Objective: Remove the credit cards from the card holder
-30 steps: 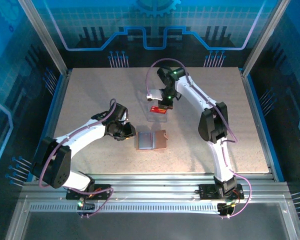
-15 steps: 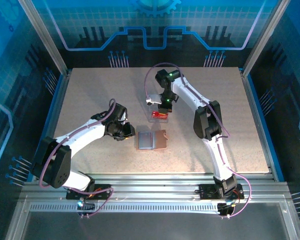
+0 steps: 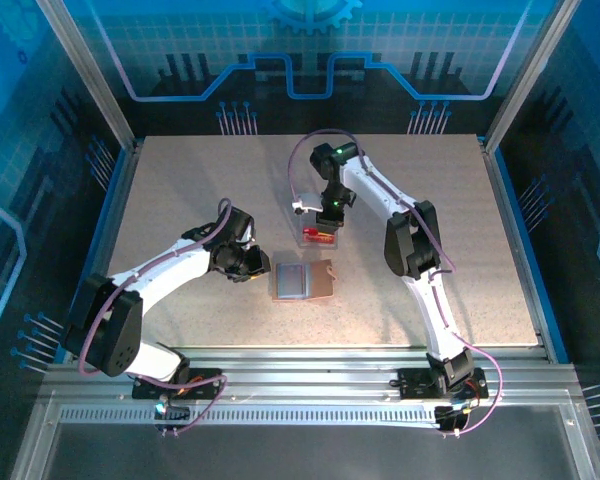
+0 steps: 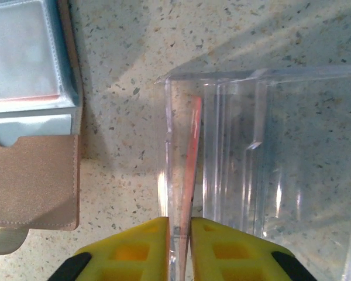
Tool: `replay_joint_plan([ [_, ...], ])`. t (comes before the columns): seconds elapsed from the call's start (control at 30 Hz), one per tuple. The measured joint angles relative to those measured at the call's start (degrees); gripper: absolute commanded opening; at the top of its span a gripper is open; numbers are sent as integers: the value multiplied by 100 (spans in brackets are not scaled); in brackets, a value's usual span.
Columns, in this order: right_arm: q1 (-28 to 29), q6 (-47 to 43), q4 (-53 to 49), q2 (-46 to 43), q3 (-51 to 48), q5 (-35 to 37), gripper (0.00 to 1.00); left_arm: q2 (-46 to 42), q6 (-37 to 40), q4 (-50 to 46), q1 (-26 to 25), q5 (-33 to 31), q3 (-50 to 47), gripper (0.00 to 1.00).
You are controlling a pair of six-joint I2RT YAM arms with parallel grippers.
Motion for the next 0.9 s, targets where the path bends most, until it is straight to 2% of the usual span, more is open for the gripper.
replay_joint_plan([
  [0.43,0,306,922,-994,-470,319,24,0,2,13,0,66,2,24],
  [0.9,232,745,2658,-1209,-2352,992,24,46,0,46,0,142,2,24],
])
